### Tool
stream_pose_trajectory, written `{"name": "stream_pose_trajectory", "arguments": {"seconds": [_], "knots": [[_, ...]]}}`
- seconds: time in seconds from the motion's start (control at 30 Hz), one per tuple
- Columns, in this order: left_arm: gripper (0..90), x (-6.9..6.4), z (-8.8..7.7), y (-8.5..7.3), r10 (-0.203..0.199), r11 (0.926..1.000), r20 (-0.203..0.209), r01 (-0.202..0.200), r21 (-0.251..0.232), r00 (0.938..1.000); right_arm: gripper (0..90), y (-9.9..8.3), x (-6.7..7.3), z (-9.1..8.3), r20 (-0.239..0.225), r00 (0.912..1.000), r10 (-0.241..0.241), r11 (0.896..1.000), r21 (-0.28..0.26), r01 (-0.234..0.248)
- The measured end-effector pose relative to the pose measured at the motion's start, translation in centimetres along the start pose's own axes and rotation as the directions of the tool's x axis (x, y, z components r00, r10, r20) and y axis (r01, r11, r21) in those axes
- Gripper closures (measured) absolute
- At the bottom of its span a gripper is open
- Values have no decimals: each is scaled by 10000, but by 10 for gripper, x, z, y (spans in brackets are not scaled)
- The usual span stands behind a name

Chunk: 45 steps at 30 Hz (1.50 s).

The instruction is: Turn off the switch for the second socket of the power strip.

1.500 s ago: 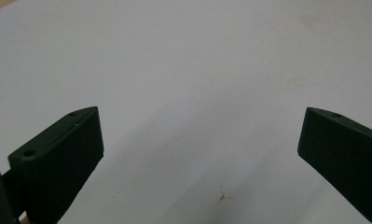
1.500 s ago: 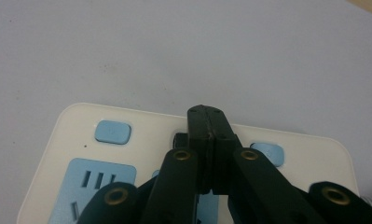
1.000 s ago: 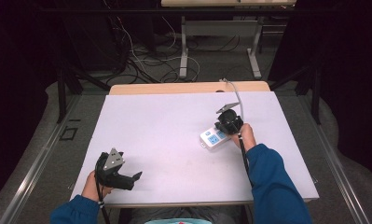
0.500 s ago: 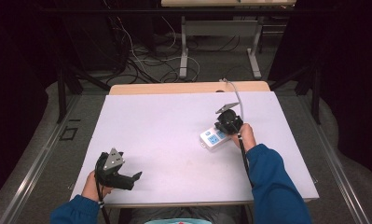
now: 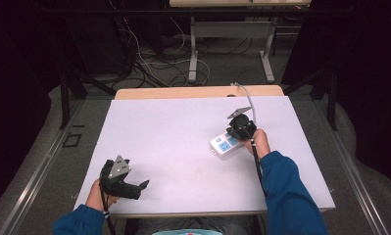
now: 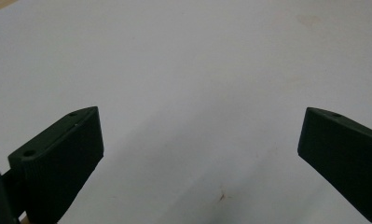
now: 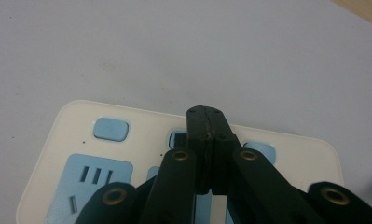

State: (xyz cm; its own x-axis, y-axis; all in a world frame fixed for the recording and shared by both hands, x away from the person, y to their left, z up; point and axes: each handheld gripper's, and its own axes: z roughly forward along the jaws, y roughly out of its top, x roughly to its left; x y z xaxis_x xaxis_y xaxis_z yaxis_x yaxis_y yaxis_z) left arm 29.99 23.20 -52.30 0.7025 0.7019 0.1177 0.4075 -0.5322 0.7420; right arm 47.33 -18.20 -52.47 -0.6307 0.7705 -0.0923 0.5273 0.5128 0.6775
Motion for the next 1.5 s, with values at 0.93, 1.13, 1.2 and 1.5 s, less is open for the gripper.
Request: {"name": "stream_pose_trajectory", "arguments": {"seconds": [0.93,1.13,1.2,1.5], "knots": [[1,0,-1,0,-118,9999,17,118,-43,9999,50,4,-1,-28,-997,9947,248,9950,-942,-343],[1,0,-1,-1,-110,9999,-10,110,-83,9999,0,3,3,-38,-1377,9901,261,9933,-1078,-412],[1,0,-1,-1,-132,9999,-6,132,-93,9999,0,3,4,-41,-1438,9892,276,9932,-1079,-434],[1,0,-2,-1,-77,10000,-45,77,-39,10000,0,-3,10,-57,-1503,9885,133,9920,-1221,-319]]}}
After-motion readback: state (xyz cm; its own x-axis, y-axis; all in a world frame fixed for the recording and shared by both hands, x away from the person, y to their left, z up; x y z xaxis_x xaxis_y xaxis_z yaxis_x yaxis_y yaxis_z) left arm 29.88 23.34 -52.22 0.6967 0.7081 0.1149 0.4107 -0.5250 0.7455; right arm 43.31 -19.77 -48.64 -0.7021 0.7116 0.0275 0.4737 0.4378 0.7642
